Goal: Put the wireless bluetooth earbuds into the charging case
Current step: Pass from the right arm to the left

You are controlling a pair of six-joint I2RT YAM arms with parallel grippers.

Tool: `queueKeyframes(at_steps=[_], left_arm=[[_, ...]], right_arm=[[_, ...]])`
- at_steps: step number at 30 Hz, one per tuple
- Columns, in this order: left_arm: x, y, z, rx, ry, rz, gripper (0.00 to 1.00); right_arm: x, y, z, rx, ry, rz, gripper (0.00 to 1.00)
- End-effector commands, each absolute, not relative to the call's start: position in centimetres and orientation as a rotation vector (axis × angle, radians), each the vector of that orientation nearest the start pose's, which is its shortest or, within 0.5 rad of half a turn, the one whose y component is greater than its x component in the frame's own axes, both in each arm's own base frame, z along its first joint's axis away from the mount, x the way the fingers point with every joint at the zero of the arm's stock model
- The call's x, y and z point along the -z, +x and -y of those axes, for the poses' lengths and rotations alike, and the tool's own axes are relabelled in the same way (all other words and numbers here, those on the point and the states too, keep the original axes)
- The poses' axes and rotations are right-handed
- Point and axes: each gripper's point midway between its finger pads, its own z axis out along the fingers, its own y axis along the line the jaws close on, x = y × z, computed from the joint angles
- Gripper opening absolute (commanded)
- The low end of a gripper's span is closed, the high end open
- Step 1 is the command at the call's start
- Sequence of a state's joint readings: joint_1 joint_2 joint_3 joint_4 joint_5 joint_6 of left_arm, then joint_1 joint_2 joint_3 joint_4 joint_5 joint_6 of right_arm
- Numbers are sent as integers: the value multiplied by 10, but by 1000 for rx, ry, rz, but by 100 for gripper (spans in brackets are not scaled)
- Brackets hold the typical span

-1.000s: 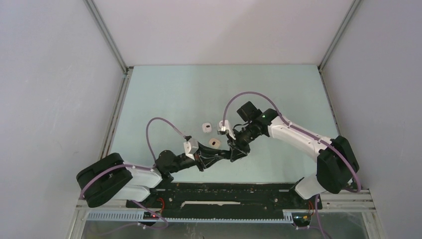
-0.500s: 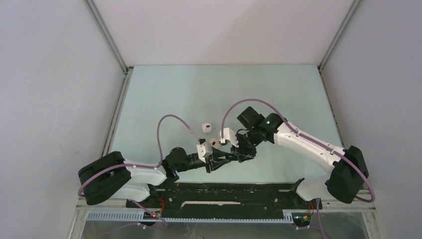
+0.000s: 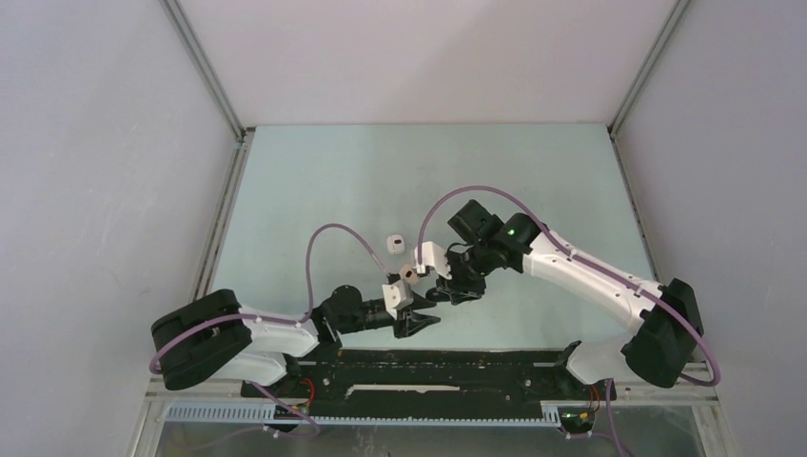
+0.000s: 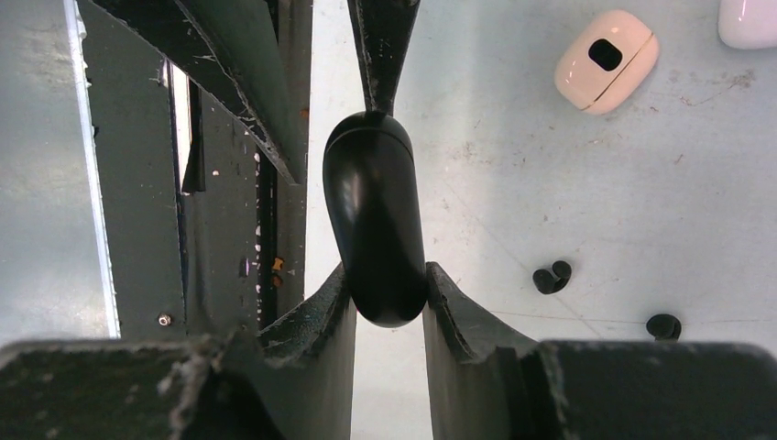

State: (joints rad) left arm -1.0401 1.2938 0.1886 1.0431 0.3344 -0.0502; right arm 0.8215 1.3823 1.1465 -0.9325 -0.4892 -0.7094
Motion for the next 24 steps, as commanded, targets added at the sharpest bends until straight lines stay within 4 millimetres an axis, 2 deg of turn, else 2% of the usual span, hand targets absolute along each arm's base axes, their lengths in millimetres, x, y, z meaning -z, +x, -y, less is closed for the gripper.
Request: queueKeyframes(at_steps=[1,7,17,21,24], left_arm=[[-146,127,325,1043,1001,-1261,45],[-158,129,318,1022,936,-1221,46],[-165,134,315,1032,866,-1219,48],[-168,132,316,1045,864,-1207,45],[-163,130,320,1053,898,-1221,38]], right_arm=[[-153,159,-258,-648,-1991,-1811,3],[-151,155,-260,-639,-2026,-1829,4],[-146,147,-264,-678,-2053,-1834,5],[-144,146,-265,-680,-2060,-1841,5],[-145,146,-265,-680,-2054,-1839,5]])
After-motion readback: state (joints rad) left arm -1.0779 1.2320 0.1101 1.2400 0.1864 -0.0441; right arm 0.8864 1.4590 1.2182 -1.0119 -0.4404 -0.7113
